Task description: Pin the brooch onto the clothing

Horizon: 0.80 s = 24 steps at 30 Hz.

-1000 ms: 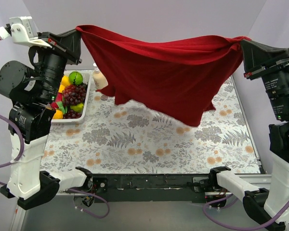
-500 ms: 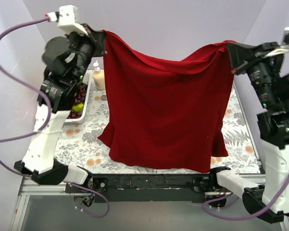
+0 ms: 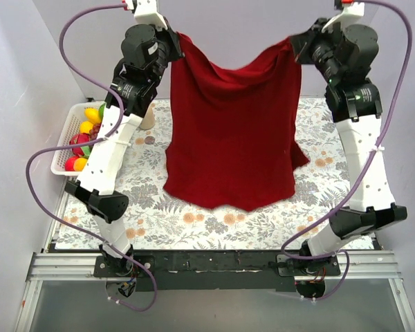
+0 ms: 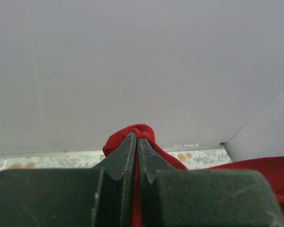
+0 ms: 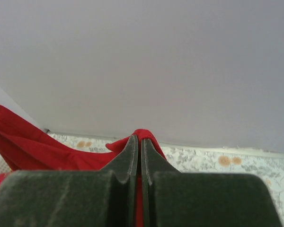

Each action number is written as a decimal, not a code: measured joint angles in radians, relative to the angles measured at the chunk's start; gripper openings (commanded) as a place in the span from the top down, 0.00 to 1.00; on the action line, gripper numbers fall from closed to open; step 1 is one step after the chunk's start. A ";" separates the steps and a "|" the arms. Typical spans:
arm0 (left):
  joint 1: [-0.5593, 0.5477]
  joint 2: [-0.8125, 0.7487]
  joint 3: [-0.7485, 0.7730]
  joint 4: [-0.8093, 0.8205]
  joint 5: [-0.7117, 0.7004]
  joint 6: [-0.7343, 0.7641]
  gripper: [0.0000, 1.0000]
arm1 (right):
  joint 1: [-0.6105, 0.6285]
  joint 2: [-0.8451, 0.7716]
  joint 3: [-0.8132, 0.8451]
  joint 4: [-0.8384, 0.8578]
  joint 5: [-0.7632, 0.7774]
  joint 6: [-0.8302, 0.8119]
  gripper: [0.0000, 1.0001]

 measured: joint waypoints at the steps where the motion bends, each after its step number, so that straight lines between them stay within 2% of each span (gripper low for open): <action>1: 0.000 0.011 0.020 0.010 -0.011 0.004 1.00 | -0.001 0.023 0.048 0.002 0.000 0.000 0.99; 8: 0.000 -0.003 0.055 0.150 -0.087 0.066 1.00 | -0.004 0.021 0.159 0.160 0.000 -0.002 0.99; 11: 0.000 -0.013 0.062 0.218 -0.103 0.100 1.00 | -0.004 -0.012 0.151 0.215 0.006 -0.014 0.99; 14: 0.000 -0.030 0.052 0.270 -0.110 0.119 1.00 | -0.005 -0.084 0.070 0.272 0.032 -0.037 0.99; 17: 0.000 -0.090 -0.049 0.303 -0.117 0.120 1.00 | -0.005 -0.207 -0.134 0.349 0.067 -0.061 0.99; 24: 0.000 -0.372 -0.655 0.351 -0.131 0.027 1.00 | -0.006 -0.500 -0.764 0.412 0.184 -0.069 0.99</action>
